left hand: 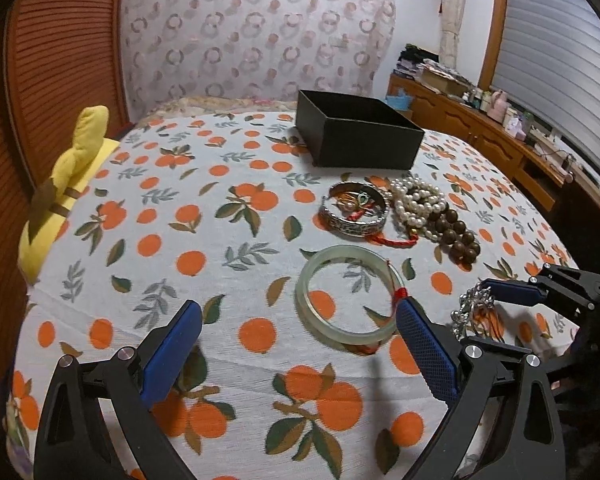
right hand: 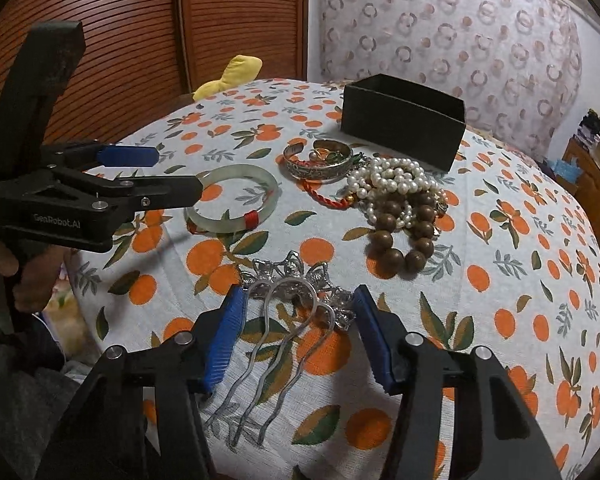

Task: Organize jewelry
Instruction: 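Close the left tool on the jade bangle while the right tool lifts the combs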

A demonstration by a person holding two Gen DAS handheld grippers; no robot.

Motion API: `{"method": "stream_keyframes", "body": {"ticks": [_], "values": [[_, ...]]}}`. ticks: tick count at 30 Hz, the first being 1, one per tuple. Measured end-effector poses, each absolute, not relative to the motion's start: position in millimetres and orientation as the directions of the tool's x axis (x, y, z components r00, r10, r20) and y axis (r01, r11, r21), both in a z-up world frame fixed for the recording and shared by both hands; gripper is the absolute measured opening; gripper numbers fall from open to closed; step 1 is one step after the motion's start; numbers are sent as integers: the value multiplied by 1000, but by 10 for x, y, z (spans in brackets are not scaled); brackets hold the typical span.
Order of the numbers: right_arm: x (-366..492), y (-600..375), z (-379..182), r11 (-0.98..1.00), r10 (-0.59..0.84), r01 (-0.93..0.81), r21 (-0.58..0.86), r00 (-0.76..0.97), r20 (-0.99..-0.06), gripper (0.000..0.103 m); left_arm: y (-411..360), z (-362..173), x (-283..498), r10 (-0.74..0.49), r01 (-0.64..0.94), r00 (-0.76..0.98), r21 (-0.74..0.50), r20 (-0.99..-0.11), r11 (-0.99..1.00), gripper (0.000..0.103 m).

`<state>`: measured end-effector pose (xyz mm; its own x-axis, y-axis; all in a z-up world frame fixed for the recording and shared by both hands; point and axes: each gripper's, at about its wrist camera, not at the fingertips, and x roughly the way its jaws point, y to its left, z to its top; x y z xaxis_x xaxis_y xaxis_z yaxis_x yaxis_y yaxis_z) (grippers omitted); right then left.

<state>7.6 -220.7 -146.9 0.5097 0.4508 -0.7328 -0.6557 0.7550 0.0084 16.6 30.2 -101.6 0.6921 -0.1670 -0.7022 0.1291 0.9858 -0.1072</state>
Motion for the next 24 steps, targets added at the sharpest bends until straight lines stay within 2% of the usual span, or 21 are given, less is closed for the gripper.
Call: {"method": "stream_keyframes", "body": {"ticks": [10,13,18,24], "values": [[229,-2470,-1437,800,427,-600,12,554,-715,58,112,-1044,328,-221,200,654,-116,-723,973,94],[265,-2545,-1392,810,423,-586,10,572,-703,58,43,-1069,395,-230,222,633,-112,-739,969,88],[328,-2641,-1336,823,411,-568,3,593,-693,58,-73,-1107,469,-213,243,614,-76,-760,967,87],[396,-2719,-1289,833,403,-553,-1,609,-683,59,-123,-1129,497,-173,242,618,-23,-767,970,75]]}}
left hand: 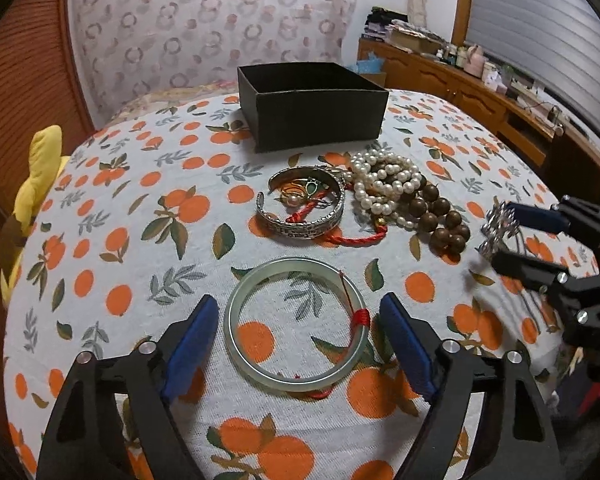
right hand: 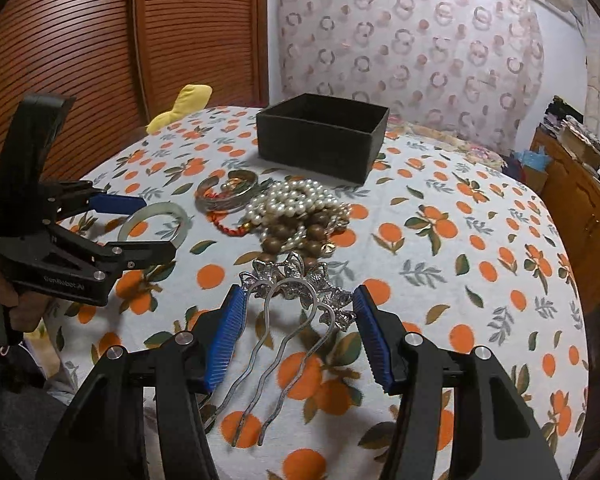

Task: Organize jewelry
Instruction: 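Close the left tool on the jade bangle while the right tool lifts the combs, then lower the combs and jade bangle into the black box, opening both tools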

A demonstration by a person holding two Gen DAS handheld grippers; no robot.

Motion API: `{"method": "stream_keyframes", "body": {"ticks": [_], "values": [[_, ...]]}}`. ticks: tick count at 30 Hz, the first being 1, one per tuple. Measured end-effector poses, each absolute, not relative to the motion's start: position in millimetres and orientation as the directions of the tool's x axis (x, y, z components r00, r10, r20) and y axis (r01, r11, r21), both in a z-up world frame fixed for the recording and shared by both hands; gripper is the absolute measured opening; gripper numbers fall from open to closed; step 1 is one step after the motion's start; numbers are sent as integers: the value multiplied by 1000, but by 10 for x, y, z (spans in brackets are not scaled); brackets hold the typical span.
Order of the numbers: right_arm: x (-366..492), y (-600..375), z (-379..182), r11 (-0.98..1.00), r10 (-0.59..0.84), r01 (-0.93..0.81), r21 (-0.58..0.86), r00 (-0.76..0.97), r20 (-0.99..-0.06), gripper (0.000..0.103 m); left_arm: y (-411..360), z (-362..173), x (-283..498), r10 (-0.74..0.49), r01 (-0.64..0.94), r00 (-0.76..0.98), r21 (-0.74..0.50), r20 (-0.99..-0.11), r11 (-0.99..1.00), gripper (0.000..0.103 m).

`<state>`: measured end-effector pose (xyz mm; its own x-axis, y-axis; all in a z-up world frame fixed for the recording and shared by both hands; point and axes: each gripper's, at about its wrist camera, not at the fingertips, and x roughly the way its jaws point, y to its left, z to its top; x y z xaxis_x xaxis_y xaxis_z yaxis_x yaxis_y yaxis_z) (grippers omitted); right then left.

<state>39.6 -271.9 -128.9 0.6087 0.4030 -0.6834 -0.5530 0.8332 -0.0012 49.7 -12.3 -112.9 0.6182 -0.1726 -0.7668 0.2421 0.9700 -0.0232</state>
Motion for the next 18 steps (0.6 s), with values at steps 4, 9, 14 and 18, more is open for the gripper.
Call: {"method": "stream_keyframes", "body": {"ticks": [4,9,14,18], "values": [[440,-2741,-1235,836,403,-549,-5,619,-675,59,-123,-1118,486,-179,249,621,-25,-763,968,70],[523,-2751,-1135,835,403,-549,-18,635,-658,59,-80,-1021,501,-209,242,646,-62,-735,968,69],[691,-2713,-1015,831,402,-554,-44,654,-641,59,-43,-840,601,-211,228,684,-70,-698,971,69],[911,-2659,-913,824,405,-563,-65,665,-627,59,-19,-711,727,-211,217,709,-77,-673,973,69]]}}
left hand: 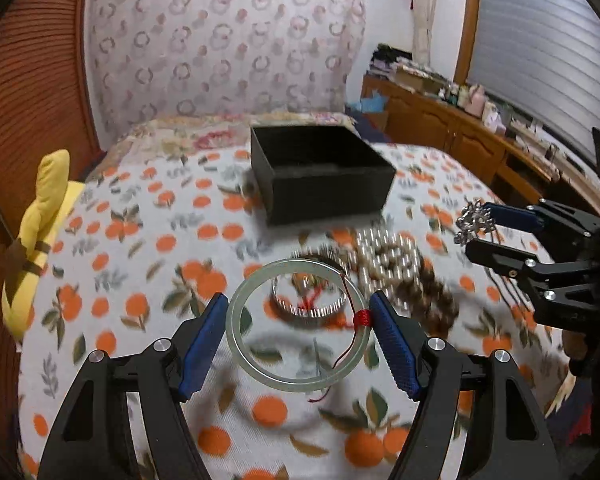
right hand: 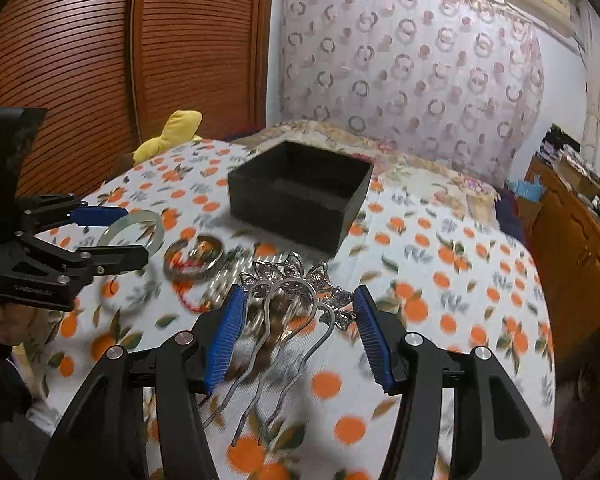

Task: Organize jewelry
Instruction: 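Lower the combs and jade bangle into the black box, opening both tools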

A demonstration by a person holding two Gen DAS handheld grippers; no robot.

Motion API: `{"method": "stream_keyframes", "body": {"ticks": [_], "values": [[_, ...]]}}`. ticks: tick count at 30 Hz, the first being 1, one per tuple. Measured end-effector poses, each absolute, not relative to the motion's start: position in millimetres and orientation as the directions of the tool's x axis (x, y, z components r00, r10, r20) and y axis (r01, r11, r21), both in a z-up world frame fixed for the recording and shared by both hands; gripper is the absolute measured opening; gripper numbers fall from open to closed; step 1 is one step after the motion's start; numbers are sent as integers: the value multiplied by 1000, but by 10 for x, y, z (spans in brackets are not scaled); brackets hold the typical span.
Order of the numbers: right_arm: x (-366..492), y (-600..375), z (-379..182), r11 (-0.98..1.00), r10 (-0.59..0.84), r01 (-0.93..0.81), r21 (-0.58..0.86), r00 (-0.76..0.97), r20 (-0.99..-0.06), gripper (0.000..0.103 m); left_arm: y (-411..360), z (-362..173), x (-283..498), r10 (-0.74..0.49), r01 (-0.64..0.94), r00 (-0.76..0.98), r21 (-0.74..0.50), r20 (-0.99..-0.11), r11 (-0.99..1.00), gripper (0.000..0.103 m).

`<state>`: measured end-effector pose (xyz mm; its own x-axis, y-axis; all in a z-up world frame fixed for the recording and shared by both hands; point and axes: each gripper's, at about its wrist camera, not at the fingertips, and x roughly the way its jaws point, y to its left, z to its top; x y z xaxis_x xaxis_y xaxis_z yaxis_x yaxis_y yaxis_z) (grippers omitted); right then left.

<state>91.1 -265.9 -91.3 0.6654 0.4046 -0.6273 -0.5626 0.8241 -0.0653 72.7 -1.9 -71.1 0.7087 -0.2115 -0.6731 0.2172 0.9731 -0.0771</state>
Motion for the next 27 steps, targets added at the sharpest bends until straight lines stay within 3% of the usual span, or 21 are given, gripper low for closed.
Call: {"method": "stream_keyframes", "body": {"ticks": [27], "values": [[2524,-2126,-817,761,510,-648,-1,600,-616,57,145,-273,1737,-162,147,753,-77,-637,986,69]]}}
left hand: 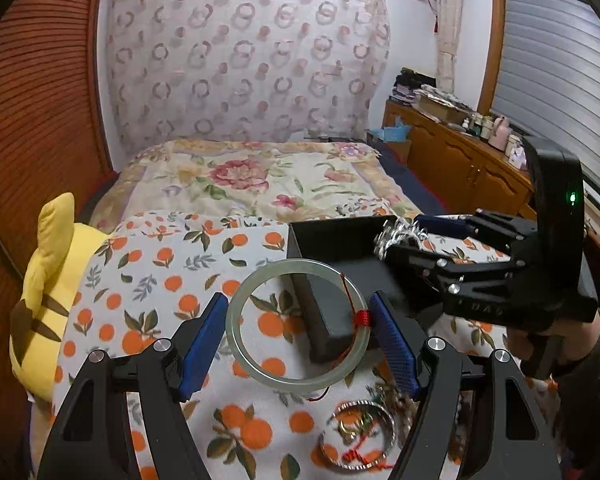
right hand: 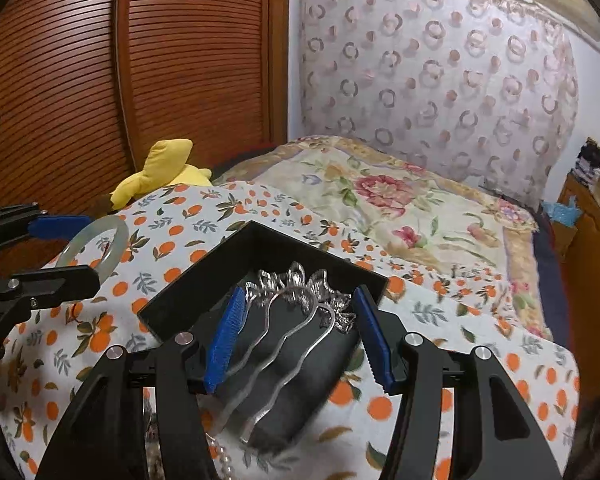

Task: Organize jewelry
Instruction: 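Lower the combs and jade bangle into the black box, opening both tools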

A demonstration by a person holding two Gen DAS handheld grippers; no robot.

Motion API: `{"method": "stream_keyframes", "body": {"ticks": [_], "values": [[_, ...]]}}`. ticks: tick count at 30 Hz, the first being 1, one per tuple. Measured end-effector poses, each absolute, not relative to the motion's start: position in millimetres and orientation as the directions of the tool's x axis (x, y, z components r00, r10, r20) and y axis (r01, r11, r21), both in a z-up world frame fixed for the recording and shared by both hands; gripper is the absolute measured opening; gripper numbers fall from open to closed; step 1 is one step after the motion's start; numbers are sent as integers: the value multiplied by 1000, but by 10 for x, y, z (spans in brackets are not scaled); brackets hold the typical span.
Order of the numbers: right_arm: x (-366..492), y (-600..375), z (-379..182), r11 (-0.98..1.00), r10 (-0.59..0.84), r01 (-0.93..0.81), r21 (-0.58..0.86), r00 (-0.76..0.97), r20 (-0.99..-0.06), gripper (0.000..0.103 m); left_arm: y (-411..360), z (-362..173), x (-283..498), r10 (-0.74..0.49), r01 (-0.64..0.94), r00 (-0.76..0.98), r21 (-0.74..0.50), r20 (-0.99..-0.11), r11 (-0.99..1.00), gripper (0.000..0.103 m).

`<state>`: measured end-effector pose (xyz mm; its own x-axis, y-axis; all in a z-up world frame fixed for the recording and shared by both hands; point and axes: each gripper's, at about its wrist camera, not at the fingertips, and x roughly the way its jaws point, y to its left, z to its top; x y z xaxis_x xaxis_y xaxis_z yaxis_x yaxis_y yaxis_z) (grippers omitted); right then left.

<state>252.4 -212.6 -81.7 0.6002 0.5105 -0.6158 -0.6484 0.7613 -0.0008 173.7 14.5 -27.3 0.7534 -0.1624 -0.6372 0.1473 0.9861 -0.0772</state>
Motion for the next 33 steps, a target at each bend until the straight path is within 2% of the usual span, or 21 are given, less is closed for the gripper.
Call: {"method": "stream_keyframes", "body": {"ticks": [8,21,33], "values": [[2638,-2127,-867,753,541,-656,49,574,-615,54,150,-293,1957,-159,143,736,-78,-658,987,69],[2767,-2669,-759,848,451,-528,52,665,-595,54,-287,-428,2324,-200,222,691,-59,-694,973,69],[2811,-2718,-802,856,440,-514,51,673,-595,54,-511,-571,2364,-190,253,669,-21,-719,967,70]]}}
